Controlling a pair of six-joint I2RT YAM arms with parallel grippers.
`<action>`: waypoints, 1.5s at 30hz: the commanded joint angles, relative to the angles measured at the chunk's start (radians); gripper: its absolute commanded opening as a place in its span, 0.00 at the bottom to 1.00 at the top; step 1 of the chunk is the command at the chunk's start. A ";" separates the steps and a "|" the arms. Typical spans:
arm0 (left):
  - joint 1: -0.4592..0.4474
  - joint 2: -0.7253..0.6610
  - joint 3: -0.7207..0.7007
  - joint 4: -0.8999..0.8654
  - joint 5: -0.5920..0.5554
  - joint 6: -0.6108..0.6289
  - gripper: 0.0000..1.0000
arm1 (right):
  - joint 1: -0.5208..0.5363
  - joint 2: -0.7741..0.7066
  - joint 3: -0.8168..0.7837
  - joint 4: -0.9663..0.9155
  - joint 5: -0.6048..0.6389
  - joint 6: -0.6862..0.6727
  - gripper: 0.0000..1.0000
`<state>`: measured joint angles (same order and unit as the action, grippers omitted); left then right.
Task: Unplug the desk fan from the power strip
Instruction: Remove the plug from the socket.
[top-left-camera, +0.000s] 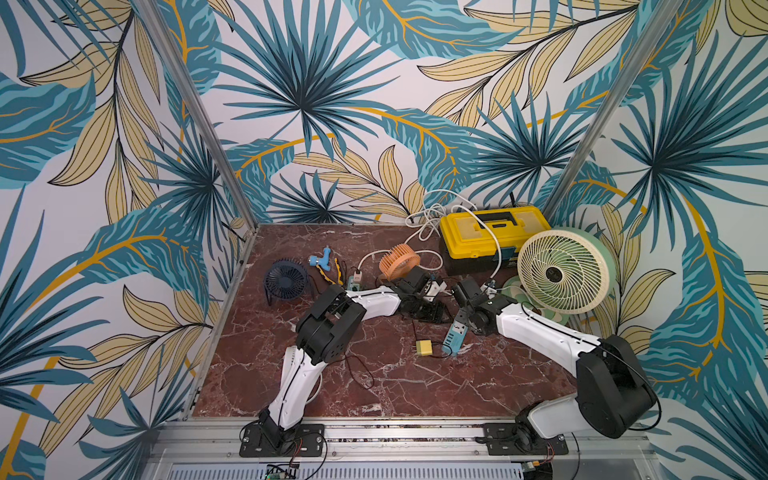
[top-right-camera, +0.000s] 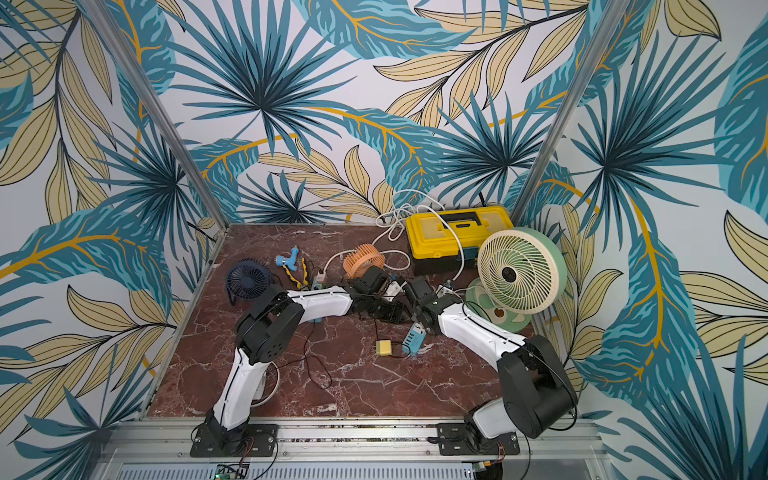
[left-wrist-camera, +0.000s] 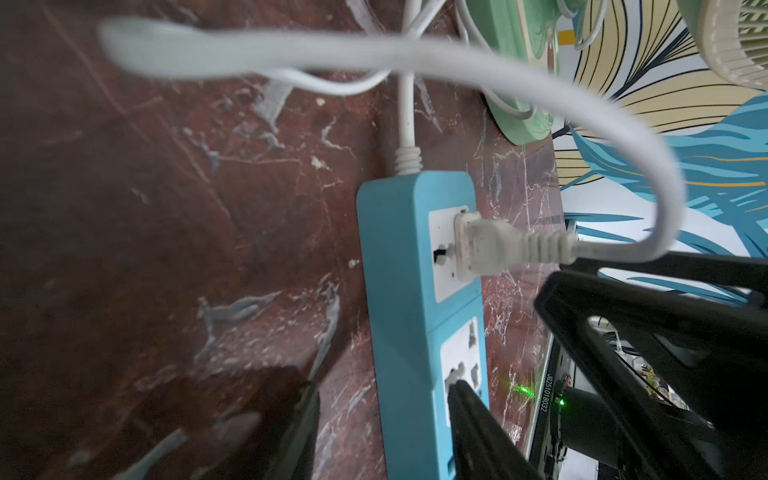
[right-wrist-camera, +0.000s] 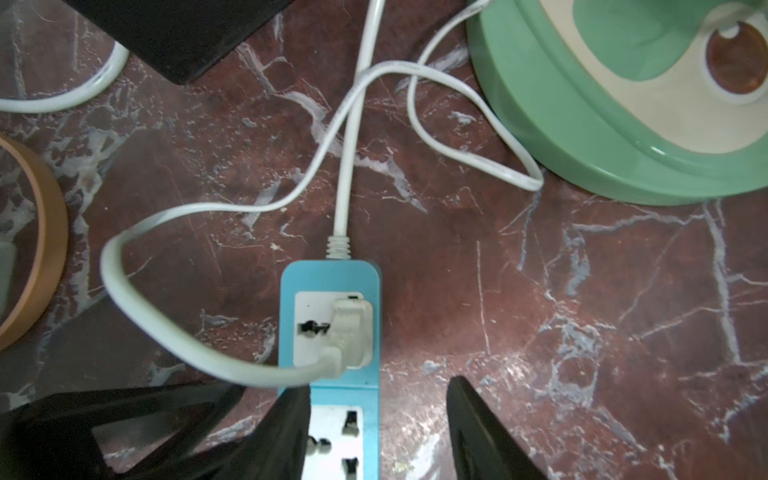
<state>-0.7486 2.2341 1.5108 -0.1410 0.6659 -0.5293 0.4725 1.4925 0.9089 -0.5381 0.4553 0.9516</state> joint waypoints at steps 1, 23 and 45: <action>-0.010 0.012 0.038 -0.016 -0.006 0.016 0.54 | -0.008 0.046 0.018 0.039 0.002 -0.023 0.54; -0.020 0.056 0.090 -0.092 -0.004 0.046 0.55 | -0.016 0.131 -0.001 0.124 0.011 -0.036 0.22; -0.043 0.193 0.209 -0.316 -0.123 0.154 0.48 | -0.026 0.126 -0.063 0.255 -0.133 -0.004 0.17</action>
<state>-0.7818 2.3375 1.7302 -0.3580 0.6331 -0.4053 0.4335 1.5726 0.8574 -0.3119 0.4126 0.9085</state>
